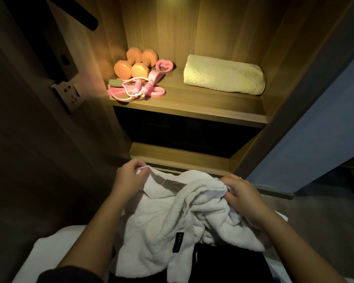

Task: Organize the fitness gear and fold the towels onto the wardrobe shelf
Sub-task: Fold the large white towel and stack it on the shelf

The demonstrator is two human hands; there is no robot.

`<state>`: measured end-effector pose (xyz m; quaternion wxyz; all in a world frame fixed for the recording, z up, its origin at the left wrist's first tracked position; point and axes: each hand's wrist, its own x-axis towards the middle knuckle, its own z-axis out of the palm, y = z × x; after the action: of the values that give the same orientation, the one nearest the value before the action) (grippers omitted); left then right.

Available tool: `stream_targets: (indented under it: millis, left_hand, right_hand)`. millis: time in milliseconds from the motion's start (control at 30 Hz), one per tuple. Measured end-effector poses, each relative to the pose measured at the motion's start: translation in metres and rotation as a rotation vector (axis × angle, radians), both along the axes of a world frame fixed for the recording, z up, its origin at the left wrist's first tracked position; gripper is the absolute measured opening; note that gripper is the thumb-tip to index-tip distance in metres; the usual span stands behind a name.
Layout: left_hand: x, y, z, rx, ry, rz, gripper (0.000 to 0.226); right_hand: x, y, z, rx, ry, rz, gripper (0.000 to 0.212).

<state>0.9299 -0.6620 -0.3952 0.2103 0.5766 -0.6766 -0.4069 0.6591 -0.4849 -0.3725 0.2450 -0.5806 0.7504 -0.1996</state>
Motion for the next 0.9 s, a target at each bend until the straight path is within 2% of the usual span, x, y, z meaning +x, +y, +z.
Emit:
stream_targets:
  millis: [200, 300, 367, 433, 467, 533, 567, 600, 667, 733, 833, 900]
  left_hand:
    - [-0.009, 0.02, 0.025, 0.144, 0.384, 0.187, 0.012]
    - [-0.02, 0.04, 0.051, 0.028, 0.532, 0.212, 0.014]
    - [-0.029, 0.058, 0.068, -0.078, 0.565, 0.096, 0.017]
    - [-0.036, 0.076, 0.075, -0.062, 0.5, -0.114, 0.018]
    - [-0.039, 0.082, 0.074, -0.044, 0.343, -0.236, 0.024]
    - [-0.042, 0.089, 0.06, -0.136, -0.076, -0.469, 0.046]
    - [-0.044, 0.09, 0.05, -0.195, -0.205, -0.525, 0.047]
    - [-0.047, 0.09, 0.041, -0.221, -0.255, -0.528, 0.042]
    - [-0.052, 0.086, 0.025, -0.208, -0.227, -0.444, 0.03]
    - [-0.056, 0.078, 0.011, -0.131, -0.146, -0.37, 0.028]
    - [-0.062, 0.064, 0.001, 0.001, -0.027, -0.336, 0.032]
    - [-0.063, 0.059, -0.003, 0.082, 0.041, -0.317, 0.033]
  right_hand:
    - [-0.003, -0.013, -0.012, 0.112, 0.06, -0.183, 0.025]
    - [-0.004, -0.022, -0.013, 0.192, 0.062, -0.248, 0.026]
    - [-0.004, -0.028, -0.014, 0.245, 0.081, -0.263, 0.025]
    - [-0.002, -0.032, -0.014, 0.269, 0.08, -0.28, 0.023]
    - [-0.001, -0.033, -0.014, 0.27, 0.08, -0.289, 0.022]
    - [-0.003, -0.032, -0.014, 0.253, 0.093, -0.31, 0.026]
    - [-0.003, -0.031, -0.014, 0.234, 0.108, -0.323, 0.036]
    - [-0.004, -0.028, -0.012, 0.203, 0.125, -0.339, 0.047]
    - [-0.002, -0.023, -0.007, 0.112, 0.155, -0.365, 0.06]
    - [0.004, -0.017, 0.003, -0.008, 0.175, -0.348, 0.061]
    - [0.023, -0.008, 0.023, -0.192, 0.134, -0.159, 0.047]
    - [0.037, 0.0, 0.03, -0.186, 0.107, 0.032, 0.038]
